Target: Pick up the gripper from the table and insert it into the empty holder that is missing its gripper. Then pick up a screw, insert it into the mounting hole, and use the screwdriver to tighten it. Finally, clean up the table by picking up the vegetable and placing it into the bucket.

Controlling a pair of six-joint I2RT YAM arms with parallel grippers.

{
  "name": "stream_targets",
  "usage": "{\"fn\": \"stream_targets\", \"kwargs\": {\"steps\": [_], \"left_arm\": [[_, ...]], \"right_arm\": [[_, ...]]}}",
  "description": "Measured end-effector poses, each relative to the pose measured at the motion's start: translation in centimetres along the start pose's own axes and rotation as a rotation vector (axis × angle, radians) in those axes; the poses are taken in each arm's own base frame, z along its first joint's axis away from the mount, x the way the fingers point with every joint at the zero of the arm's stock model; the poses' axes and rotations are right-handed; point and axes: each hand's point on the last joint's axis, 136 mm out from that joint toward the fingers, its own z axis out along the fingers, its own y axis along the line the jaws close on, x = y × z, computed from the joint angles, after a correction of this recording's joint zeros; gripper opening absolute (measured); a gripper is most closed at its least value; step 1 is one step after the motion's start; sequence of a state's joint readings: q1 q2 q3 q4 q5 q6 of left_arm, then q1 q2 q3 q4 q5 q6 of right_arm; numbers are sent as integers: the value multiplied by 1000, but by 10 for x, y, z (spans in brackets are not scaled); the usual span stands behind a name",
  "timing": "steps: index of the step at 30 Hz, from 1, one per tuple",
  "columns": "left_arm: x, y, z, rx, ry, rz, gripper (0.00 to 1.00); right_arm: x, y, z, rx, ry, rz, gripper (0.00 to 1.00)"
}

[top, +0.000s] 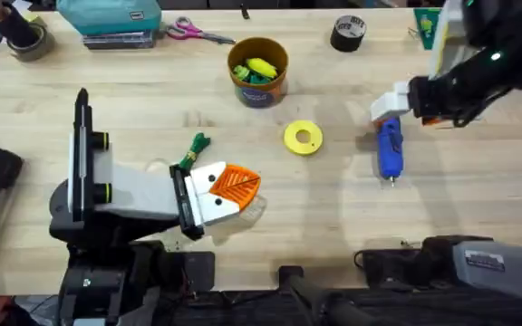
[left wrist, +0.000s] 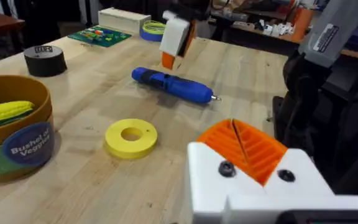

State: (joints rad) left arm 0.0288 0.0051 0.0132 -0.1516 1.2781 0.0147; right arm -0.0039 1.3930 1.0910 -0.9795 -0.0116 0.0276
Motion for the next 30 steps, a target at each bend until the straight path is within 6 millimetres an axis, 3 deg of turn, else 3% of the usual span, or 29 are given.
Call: {"fn": "stream_targets", "kwargs": {"steps": [11,20,30], "left_arm": [[0,0,0,0,0,0,14],[0,0,0,0,0,0,14],[0,0,0,0,0,0,14]], "right_arm": [[-15,-10,56,10,72,29,997],[-21,-18,78,35,88,40,997],[-22,-21,85,45,96,30,997]]}}
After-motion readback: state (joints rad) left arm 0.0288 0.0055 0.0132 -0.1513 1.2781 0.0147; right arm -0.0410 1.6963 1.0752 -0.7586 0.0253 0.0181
